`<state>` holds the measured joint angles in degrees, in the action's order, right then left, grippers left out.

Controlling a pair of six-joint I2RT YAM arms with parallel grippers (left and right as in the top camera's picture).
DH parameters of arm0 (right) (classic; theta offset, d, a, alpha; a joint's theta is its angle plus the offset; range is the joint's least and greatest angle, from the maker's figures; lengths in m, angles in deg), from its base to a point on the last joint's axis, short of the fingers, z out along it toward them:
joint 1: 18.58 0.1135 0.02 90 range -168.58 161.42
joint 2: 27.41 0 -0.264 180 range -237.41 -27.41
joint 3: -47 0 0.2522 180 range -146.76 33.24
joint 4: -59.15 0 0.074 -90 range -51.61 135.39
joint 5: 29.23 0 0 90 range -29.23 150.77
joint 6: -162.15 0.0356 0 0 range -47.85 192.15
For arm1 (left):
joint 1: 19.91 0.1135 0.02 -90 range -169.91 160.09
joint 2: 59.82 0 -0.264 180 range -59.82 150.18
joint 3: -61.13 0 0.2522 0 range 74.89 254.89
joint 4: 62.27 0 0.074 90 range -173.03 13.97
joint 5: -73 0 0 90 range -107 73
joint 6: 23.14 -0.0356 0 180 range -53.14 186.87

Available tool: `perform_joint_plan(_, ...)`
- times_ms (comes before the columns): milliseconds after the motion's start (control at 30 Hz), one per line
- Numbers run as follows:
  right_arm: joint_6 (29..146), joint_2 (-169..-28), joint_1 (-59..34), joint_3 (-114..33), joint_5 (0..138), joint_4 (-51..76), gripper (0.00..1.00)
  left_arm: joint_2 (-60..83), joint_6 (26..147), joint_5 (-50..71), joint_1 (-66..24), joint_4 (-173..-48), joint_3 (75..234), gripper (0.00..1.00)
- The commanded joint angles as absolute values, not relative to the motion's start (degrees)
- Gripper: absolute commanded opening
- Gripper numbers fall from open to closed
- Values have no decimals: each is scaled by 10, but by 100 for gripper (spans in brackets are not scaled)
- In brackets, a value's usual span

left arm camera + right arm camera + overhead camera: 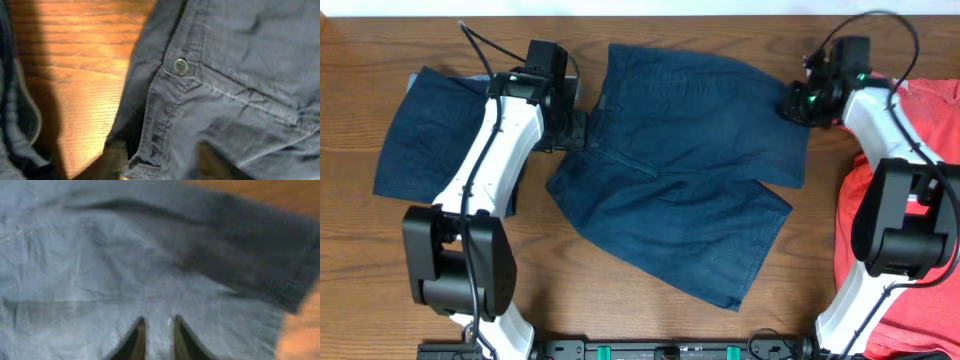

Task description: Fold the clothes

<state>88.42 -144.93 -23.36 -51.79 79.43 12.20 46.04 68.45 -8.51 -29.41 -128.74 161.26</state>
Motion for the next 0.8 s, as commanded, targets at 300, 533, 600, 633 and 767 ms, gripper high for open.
perform_joint_plan(300, 716, -1370, -194, -492, 863, -64, 36, 526, 662, -71, -293, -1297, 1602, 38)
perform_joint_plan(533, 771, -1332, -173, -476, 749, -205, 52, 540, 662, -71, -293, -1305, 1602, 38)
perform_joint_plan(600, 786, -1332, -171, -448, 729, -201, 52, 539, 662, -71, -293, -1314, 1602, 39)
perform_joint_plan(633, 792, -1332, -171, -430, 724, -194, 51, 539, 662, -71, -293, -1320, 1602, 39)
perform_joint_plan(767, 802, -1333, -174, -356, 723, -148, 50, 538, 657, -72, -293, -1345, 1602, 39)
